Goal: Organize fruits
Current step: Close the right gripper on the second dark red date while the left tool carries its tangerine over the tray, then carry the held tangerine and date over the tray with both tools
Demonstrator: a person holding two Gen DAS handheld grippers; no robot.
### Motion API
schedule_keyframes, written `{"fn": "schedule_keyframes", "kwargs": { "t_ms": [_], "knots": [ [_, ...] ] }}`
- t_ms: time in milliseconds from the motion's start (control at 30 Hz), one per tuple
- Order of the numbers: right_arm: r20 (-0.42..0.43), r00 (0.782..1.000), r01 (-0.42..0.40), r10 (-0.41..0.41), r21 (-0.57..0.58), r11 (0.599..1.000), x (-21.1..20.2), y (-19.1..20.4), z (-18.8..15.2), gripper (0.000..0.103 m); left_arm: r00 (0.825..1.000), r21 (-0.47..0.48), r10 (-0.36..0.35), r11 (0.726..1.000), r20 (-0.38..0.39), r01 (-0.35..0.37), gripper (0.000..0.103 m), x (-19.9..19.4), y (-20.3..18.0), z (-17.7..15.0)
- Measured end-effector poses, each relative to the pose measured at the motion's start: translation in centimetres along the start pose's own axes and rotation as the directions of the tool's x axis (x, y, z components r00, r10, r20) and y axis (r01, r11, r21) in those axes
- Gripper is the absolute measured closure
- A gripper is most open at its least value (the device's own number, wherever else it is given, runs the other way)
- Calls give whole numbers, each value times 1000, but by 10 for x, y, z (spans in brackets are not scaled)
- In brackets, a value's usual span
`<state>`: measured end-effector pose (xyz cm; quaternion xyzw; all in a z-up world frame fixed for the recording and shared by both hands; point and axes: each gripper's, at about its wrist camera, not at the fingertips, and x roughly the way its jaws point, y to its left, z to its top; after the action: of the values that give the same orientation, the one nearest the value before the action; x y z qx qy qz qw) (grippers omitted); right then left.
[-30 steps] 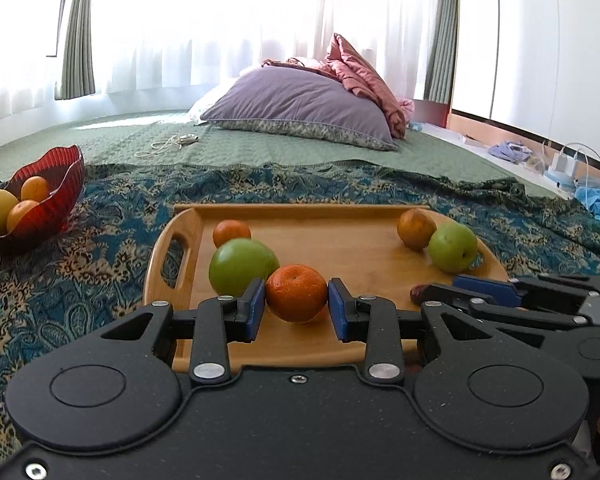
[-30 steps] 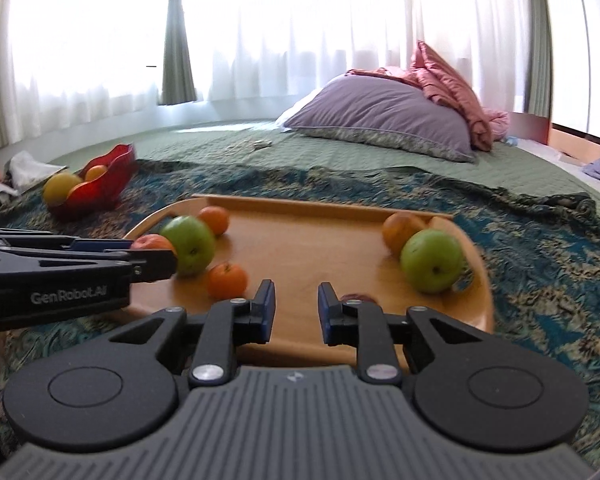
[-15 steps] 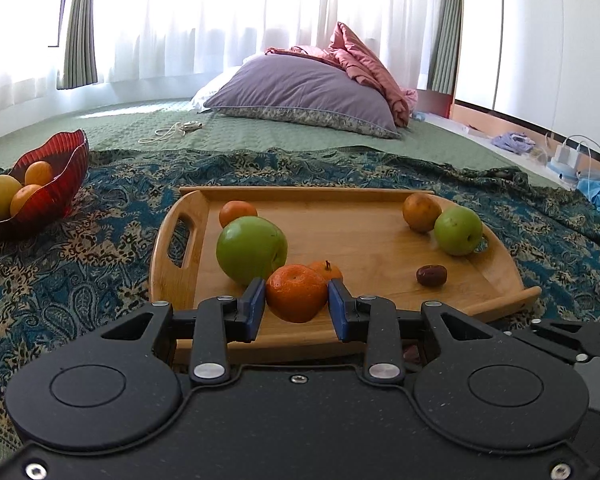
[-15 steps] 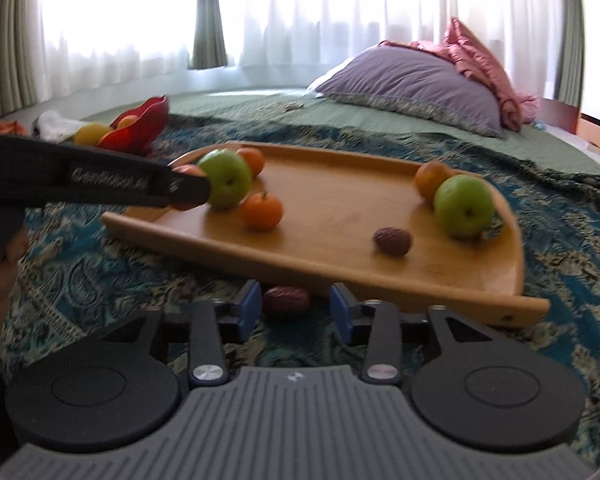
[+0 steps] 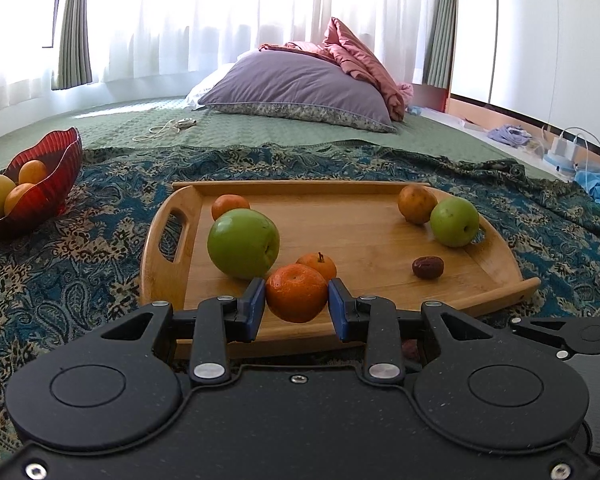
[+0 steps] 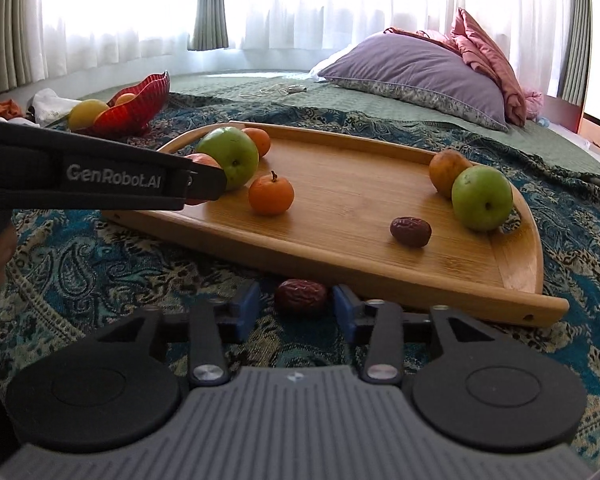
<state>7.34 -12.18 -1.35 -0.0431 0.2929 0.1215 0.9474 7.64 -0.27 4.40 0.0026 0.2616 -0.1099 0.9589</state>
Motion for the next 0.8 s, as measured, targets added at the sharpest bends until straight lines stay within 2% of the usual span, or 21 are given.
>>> {"fn": "schedule_keyframes", "kwargs": {
  "t_ms": [67,233,500,667,800],
  "knots": [
    [9,1000,8,-9,7,1000,-2,0,1,67,1000,2,-1,1000,2,1,71,1,0,1],
    [53,998,26,-26,10,1000,-11,-3,9,68,1000,7,-1,1000,10,1,71,4,-1,6],
    [113,990,78,-82,42,996,-9,-26,41,68,1000,9,-13,1000,23,12,71,22,-1,29],
    [112,987,107,-114,66,992,6,-43,60,68,999,1,-44,999,-15,44,71,46,-4,45],
    [95,990,99,-108,89,991,23,-55,68,68,999,10,-21,1000,-36,21,70,70,-10,55]
  ]
}}
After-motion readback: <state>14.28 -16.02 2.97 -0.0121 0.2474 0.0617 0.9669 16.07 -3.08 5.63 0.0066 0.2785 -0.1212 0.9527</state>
